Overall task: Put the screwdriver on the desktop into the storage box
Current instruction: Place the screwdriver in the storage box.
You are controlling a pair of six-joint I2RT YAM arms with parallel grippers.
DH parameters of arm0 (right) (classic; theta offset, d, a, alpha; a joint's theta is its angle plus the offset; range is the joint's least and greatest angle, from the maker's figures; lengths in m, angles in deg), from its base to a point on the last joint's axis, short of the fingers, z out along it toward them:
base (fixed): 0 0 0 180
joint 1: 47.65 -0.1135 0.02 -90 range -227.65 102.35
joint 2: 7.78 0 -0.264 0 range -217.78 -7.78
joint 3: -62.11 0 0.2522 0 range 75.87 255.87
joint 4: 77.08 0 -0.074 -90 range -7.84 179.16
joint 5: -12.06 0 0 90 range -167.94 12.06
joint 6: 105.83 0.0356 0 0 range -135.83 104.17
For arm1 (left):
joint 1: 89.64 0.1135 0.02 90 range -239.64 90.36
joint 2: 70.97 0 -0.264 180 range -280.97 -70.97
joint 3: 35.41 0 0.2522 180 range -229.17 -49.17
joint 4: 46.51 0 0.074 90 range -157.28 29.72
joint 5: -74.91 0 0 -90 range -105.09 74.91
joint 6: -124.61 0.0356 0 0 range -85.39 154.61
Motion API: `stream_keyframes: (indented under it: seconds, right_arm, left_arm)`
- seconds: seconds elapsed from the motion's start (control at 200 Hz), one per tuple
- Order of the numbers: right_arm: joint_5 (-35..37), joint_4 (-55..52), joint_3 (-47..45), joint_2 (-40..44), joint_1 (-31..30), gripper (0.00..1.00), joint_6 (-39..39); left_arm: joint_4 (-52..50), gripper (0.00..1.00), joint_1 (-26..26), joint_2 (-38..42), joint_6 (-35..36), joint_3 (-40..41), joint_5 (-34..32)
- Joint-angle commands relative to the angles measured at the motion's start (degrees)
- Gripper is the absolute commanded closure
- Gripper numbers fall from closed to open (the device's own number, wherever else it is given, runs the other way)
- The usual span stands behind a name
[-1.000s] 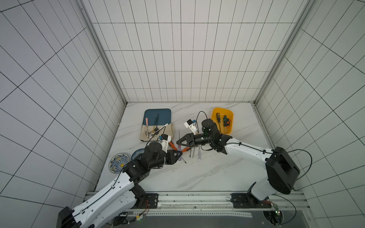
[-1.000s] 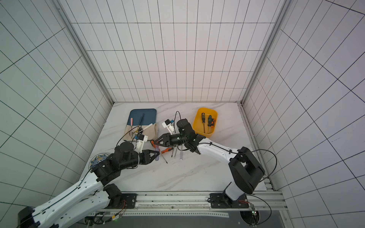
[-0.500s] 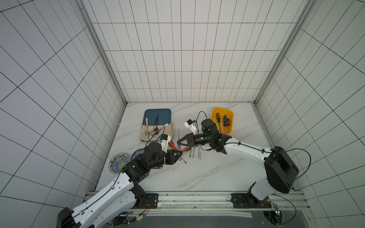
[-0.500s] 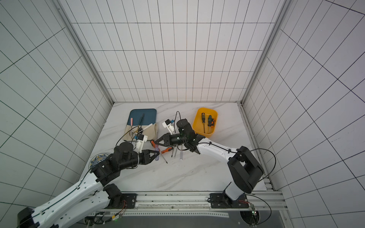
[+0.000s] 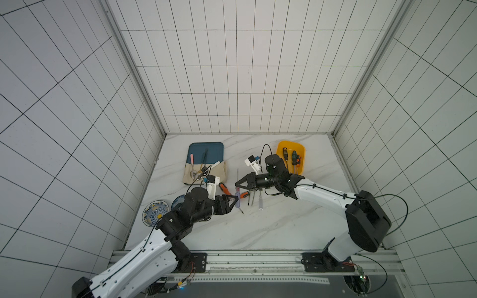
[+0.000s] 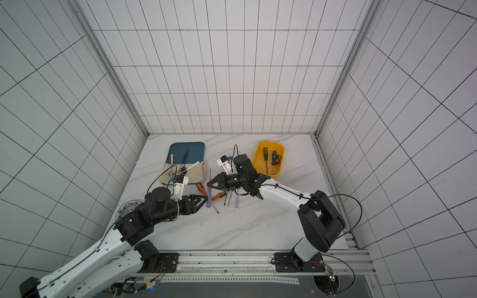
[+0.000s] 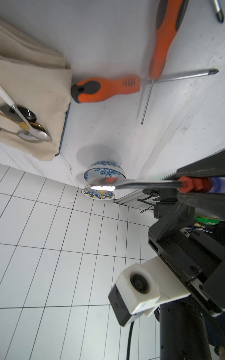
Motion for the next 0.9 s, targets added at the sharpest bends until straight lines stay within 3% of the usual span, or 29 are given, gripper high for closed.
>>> stream_keyframes:
  seconds: [0.0, 0.13, 0.28, 0.495, 0.669, 0.894]
  right_arm:
    - [4.1, -8.9, 4.9, 1.6, 3.5, 0.98, -5.4]
    - [7.6, -16.2, 6.9, 3.2, 10.8, 0.97, -7.2]
    - [17.3, -28.1, 12.8, 4.1, 19.5, 0.97, -12.1]
    - [28.4, -38.4, 23.0, -2.1, 30.2, 0.97, -15.0]
    - [39.9, -44.6, 34.5, -12.0, 32.1, 0.96, -19.4]
    - [43.2, -51.4, 45.7, -24.0, 32.8, 0.95, -21.9]
  left_arm:
    - [-3.3, 0.35, 0.2, 3.1, -2.0, 0.9, -4.9]
    - [-9.3, 0.30, 0.1, 3.7, -3.5, 0.2, -7.9]
    - [-9.6, 0.29, 0.1, 3.6, -4.4, 1.4, -8.2]
    - [-9.9, 0.29, 0.2, 3.6, -4.6, 2.0, -7.7]
    - [-9.8, 0.29, 0.2, 2.9, -4.6, 2.4, -7.2]
    - [-11.5, 0.28, 0.2, 2.2, -3.6, 1.3, -7.9]
